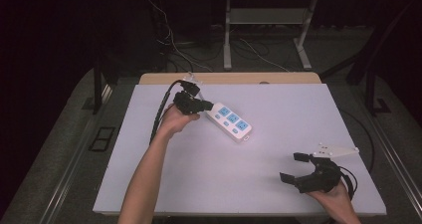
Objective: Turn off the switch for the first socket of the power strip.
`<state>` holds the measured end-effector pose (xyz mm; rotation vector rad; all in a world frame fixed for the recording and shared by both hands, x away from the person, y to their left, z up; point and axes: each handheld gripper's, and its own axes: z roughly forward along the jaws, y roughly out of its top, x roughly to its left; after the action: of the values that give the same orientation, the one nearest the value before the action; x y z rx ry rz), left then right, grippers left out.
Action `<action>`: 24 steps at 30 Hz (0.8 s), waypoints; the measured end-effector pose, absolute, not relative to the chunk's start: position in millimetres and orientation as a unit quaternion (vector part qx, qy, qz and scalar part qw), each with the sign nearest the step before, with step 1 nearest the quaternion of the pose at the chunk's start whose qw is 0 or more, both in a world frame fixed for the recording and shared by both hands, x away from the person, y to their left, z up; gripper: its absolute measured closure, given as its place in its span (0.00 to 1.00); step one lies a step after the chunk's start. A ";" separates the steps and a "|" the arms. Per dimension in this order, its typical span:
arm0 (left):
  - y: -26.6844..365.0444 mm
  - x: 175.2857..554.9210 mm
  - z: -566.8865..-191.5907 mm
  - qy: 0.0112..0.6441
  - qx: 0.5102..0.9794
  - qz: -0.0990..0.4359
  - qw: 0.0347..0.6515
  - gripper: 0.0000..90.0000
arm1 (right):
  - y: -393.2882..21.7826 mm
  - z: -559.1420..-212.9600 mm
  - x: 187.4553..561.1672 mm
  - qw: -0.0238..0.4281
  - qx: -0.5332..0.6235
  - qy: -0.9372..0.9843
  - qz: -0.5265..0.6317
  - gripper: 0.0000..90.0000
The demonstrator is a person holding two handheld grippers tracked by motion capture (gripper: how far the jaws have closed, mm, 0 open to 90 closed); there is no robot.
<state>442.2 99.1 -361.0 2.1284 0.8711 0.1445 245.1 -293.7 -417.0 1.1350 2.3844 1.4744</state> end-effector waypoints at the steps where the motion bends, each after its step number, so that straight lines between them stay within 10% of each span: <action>1: 101.7 439.8 -359.5 0.345 0.842 0.056 0.410 0.82 | -293.7 -417.0 245.0 0.059 0.375 0.787 0.487 0.03; 19: 144.6 402.2 -350.0 0.364 0.815 0.045 0.449 0.00 | -292.5 -417.1 244.7 0.059 0.376 0.787 0.486 0.03; 24: 153.3 389.3 -349.2 0.367 0.807 0.060 0.459 0.00 | -291.9 -417.2 244.9 0.058 0.376 0.787 0.486 0.03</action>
<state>389.3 153.3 -349.2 1.9878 0.9044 0.1475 244.9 -291.9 -417.2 1.1392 2.3835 1.4735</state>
